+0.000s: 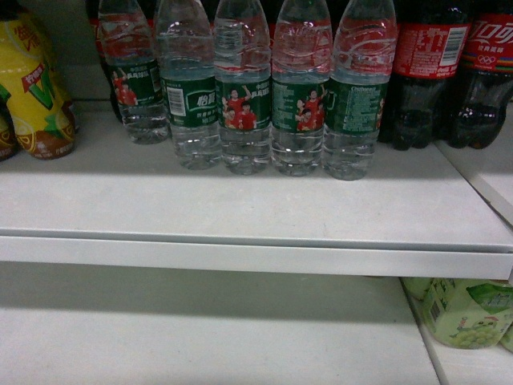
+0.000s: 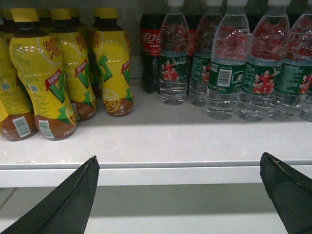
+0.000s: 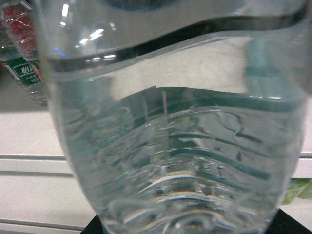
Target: Move water from second to third shelf
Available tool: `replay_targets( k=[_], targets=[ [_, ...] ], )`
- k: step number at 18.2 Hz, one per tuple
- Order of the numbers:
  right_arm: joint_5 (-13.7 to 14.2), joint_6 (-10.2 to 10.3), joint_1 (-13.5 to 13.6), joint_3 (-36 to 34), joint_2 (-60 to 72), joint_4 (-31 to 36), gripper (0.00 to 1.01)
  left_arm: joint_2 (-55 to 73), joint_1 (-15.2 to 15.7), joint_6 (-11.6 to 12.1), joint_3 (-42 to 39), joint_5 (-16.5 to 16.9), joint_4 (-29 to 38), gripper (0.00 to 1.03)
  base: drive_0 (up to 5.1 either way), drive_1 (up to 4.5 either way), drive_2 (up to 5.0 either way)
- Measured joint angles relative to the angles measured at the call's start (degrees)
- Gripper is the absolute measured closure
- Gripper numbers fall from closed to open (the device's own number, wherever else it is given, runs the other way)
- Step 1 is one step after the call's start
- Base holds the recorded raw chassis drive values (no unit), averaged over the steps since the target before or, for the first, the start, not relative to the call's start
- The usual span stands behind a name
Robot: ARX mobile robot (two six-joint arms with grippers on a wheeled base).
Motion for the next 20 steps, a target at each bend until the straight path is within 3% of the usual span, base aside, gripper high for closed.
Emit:
replay_targets(
  k=[20],
  targets=[
    [0.0,0.0,0.0,-0.2,0.0,-0.1,0.61,0.0,0.0,0.0,0.0,0.1,0.0,0.05,0.0,0.0,0.0]
  ],
)
